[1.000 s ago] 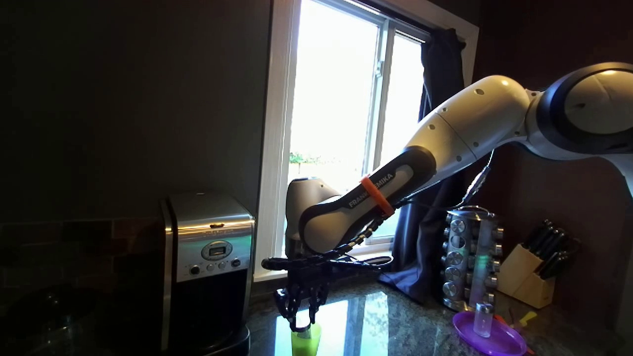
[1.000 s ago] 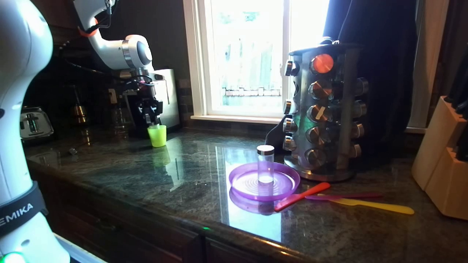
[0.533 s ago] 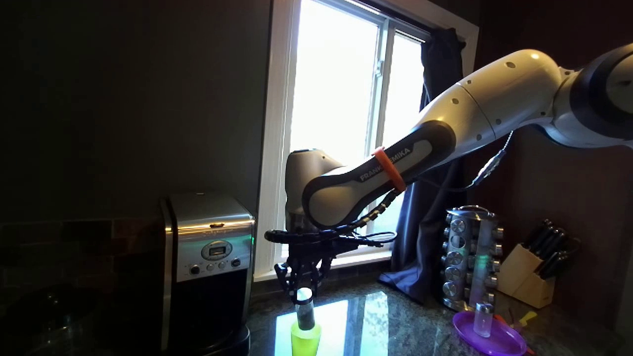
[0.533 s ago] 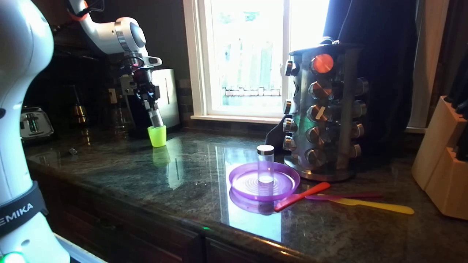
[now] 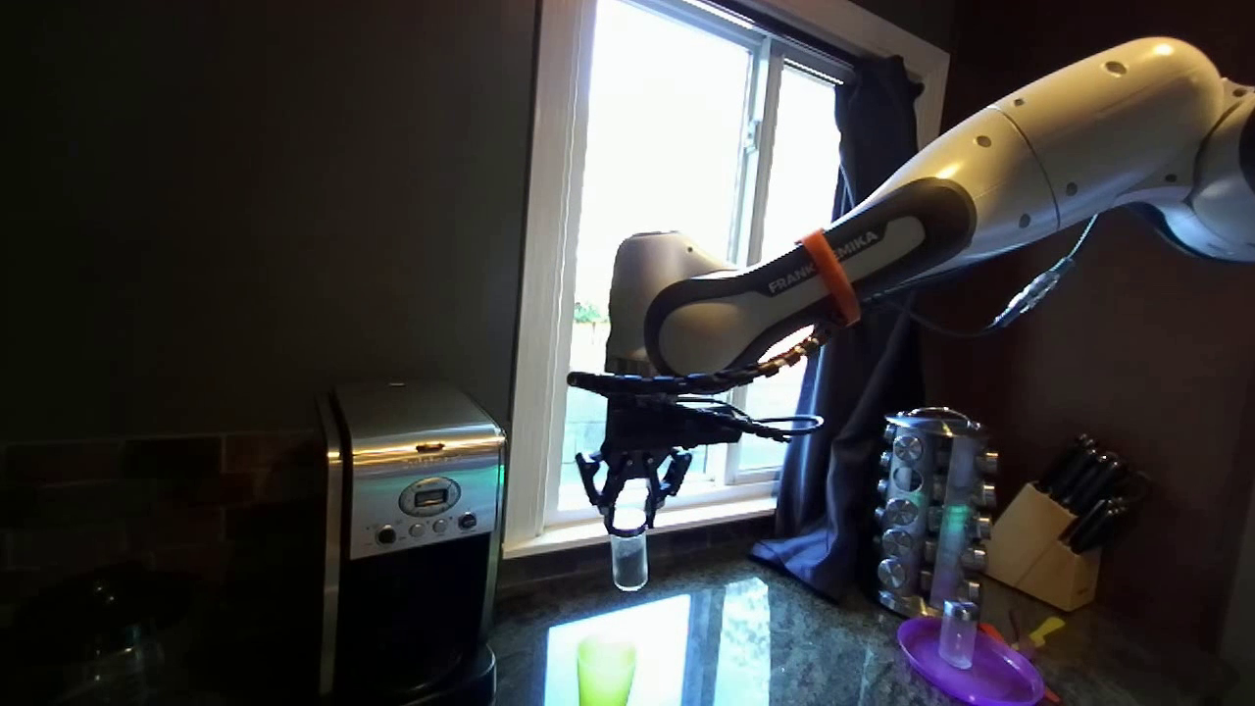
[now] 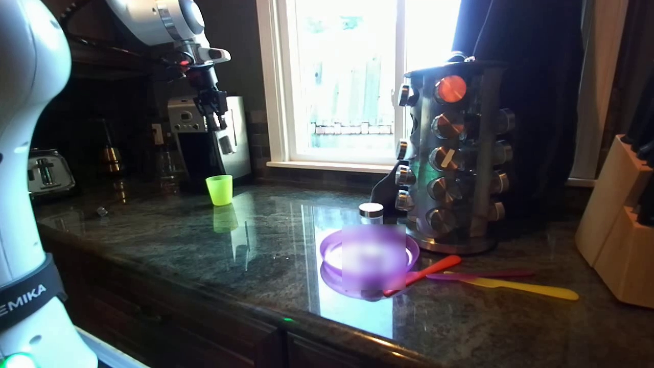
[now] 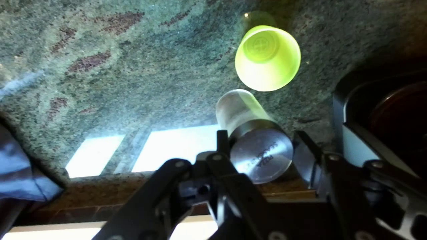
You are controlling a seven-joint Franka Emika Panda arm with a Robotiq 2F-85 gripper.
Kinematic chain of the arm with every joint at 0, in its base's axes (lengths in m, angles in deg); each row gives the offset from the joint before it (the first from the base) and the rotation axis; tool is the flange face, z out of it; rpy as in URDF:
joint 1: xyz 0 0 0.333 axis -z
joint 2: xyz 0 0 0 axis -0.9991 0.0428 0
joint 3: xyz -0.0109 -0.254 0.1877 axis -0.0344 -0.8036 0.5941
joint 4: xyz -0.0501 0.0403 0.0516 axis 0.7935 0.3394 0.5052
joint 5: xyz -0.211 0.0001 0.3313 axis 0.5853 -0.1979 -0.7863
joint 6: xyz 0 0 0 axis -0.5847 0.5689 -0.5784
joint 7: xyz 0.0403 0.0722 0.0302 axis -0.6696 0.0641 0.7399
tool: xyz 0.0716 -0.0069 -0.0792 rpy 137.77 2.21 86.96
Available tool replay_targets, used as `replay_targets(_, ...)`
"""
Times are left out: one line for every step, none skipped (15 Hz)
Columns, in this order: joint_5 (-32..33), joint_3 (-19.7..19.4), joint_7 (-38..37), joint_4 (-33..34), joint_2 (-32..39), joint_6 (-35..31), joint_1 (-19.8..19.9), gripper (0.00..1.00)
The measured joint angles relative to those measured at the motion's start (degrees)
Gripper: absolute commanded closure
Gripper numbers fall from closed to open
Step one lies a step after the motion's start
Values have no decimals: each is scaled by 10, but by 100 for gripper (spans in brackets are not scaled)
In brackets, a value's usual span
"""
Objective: Take the spice bottle out of the green cup
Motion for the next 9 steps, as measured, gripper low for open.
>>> replay_targets(0,0,-8,-15,-13,-4,10,75)
replay_targets(-1,0,-13,-34,-26,-13,23,75)
replay_targets(-2,-1,-16,-54,-38,-26,36,75)
replay_targets(-4,-2,-18,-79,-51,-45,52,75)
replay_targets(-5,-4,-18,-104,-63,-68,67,75)
replay_targets(-5,-7,-18,-129,-75,-91,83,75)
replay_targets(-5,-11,-16,-155,-87,-115,97,75)
replay_targets(-6,-15,-10,-179,-98,-138,112,75)
replay_targets(-8,-19,0,-202,-109,-161,126,75)
